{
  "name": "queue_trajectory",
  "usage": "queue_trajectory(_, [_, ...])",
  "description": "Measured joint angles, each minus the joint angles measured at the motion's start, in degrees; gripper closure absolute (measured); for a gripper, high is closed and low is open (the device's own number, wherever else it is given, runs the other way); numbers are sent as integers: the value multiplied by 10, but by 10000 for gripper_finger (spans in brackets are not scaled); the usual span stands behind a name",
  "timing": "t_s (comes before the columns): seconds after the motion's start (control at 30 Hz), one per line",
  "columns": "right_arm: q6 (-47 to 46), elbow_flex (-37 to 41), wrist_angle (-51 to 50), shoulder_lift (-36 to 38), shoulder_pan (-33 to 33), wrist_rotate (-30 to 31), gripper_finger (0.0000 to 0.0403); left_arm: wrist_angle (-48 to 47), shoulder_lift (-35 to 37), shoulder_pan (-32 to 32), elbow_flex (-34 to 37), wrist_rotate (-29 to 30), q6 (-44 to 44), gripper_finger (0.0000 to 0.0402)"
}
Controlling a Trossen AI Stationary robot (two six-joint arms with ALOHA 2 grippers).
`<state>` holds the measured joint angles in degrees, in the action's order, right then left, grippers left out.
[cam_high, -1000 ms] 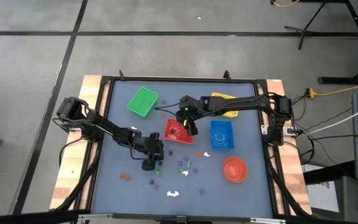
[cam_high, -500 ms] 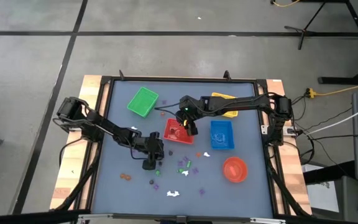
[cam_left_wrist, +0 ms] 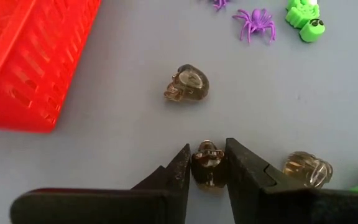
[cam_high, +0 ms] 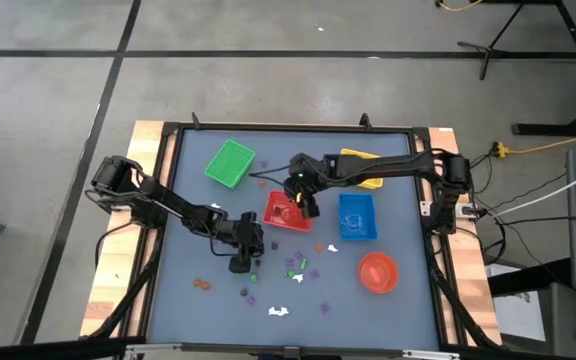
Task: Sort Halloween decoration
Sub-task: Put the black skull toy into the red bin
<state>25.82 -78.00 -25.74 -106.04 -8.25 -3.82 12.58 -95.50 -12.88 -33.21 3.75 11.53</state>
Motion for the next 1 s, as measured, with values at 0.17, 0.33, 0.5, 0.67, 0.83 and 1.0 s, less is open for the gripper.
queue_trajectory(0.17, [0,0,-62,56,0,36,187,1,0,0,0,0,0,343])
queue_trajectory(0.33, [0,0,-123,129,0,73,187,1,0,0,0,2,0,343])
queue_trajectory(0.5, [-2,0,-207,195,0,73,187,1,2,0,0,2,0,343])
queue_trajectory(0.67, [-45,9,-264,255,0,73,187,2,9,0,1,2,0,343])
queue_trajectory(0.83, [-72,64,-268,318,0,73,187,-2,25,0,2,2,0,343])
queue_trajectory(1.0, [-92,145,-240,375,0,74,187,6,55,10,2,3,3,343])
